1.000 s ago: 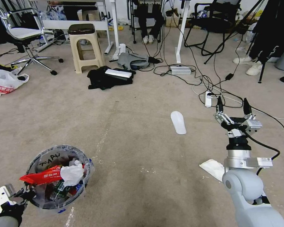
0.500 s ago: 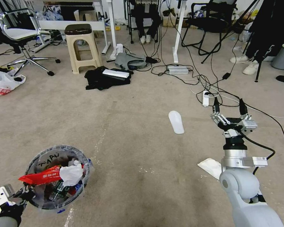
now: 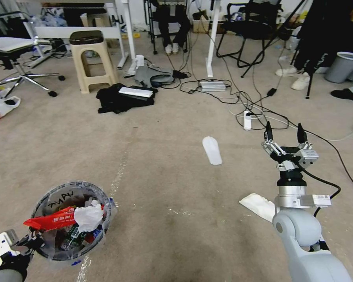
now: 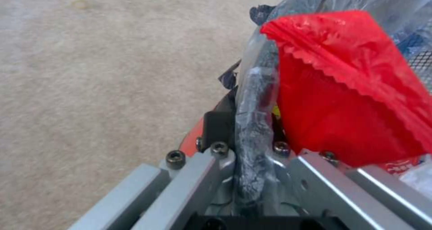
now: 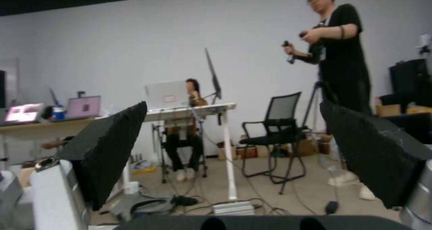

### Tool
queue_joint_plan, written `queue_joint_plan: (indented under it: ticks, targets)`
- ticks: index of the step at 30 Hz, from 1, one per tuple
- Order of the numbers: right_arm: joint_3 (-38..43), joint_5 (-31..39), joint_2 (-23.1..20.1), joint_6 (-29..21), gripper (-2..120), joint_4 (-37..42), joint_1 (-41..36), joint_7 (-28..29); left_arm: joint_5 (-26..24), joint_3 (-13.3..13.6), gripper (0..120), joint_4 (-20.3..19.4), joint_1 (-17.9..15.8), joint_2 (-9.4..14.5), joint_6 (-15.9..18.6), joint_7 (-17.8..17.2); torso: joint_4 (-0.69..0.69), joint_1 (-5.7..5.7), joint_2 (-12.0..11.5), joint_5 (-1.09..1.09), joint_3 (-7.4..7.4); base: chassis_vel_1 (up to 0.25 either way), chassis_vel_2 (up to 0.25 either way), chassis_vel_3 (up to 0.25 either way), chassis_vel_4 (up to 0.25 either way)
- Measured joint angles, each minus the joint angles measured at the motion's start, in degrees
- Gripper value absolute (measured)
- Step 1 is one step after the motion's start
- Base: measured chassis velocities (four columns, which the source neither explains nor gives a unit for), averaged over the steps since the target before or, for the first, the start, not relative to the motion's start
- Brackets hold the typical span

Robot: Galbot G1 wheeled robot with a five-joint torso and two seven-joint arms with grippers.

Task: Pick up the trash bin and place the garbage on the floor into it.

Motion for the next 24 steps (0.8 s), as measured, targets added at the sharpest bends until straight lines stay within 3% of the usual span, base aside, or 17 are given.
queue_joint_plan:
  ticks: [16, 21, 24]
  targets:
    - [0.2, -0.5, -0.1, 0.8, 99, -1.0, 0.2, -0.9, -0.1, -0.1, 0, 0.0, -0.1, -0.1, -0.3, 0.0, -0.04, 0.00, 0.0, 0.00, 0.00, -0.078, -0.074, -0.078, -0.080]
    - [0.2, -1.7, 0.0, 2.1, 100, -2.5, 0.8, -1.4, -0.3, -0.2, 0, 0.1, -0.1, 0.0, -0.3, -0.1, 0.04, 0.00, 0.0, 0.00, 0.00, 0.000, 0.000, 0.000, 0.000]
    - [0.1, -1.7, -0.1, 2.3, 100, -2.7, 0.8, -1.6, -0.6, -0.4, 0, 0.3, -0.2, 0.1, -0.4, -0.1, 0.01, 0.00, 0.0, 0.00, 0.00, 0.000, 0.000, 0.000, 0.000]
